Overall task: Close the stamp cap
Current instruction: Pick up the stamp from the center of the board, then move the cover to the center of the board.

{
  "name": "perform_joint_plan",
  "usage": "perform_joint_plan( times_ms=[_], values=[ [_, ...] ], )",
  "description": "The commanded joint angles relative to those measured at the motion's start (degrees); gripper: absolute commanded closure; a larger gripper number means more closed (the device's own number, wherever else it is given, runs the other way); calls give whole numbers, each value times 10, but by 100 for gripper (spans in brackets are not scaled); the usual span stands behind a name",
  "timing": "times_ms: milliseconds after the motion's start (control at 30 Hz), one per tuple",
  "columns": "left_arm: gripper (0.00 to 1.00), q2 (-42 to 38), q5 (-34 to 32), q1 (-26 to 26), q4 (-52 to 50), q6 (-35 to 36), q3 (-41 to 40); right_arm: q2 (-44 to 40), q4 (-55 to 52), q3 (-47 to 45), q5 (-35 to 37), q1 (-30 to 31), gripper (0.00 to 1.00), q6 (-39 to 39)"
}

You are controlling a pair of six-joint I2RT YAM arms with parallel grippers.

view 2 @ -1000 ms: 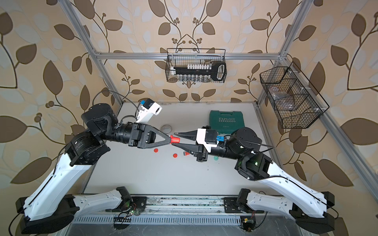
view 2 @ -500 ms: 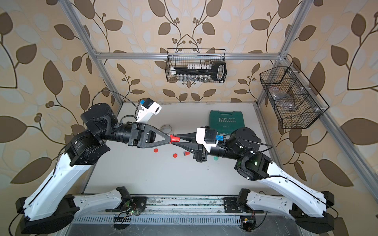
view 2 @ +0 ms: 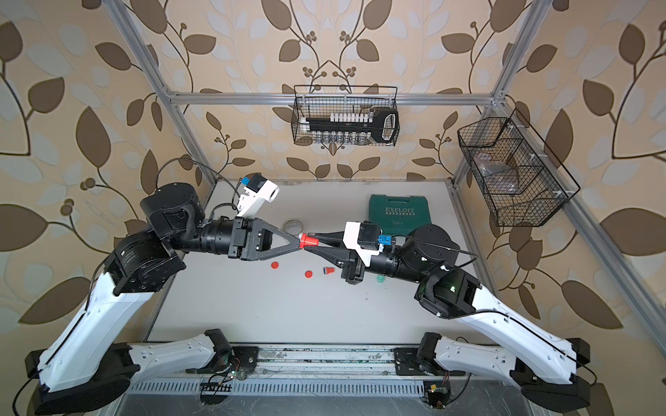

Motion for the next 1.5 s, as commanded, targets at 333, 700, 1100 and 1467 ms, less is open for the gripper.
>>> perform_joint_plan(
  times_ms=[333,700,1100,1467],
  values=[
    [49,37,-268,-4,-219,146,3,-66,-229,-37,288,-24,100,3],
    [62,171,-397,-3,-231,212,-106,-72,-326,-93,230,-155,100,82],
    [84,364,-478,11,-232,255,-122,-106,-328,-125,190,-189,100,99],
    [95,443,-507,22,-182,266,-170,-103,-329,-122,186,-190,100,100]
  ],
)
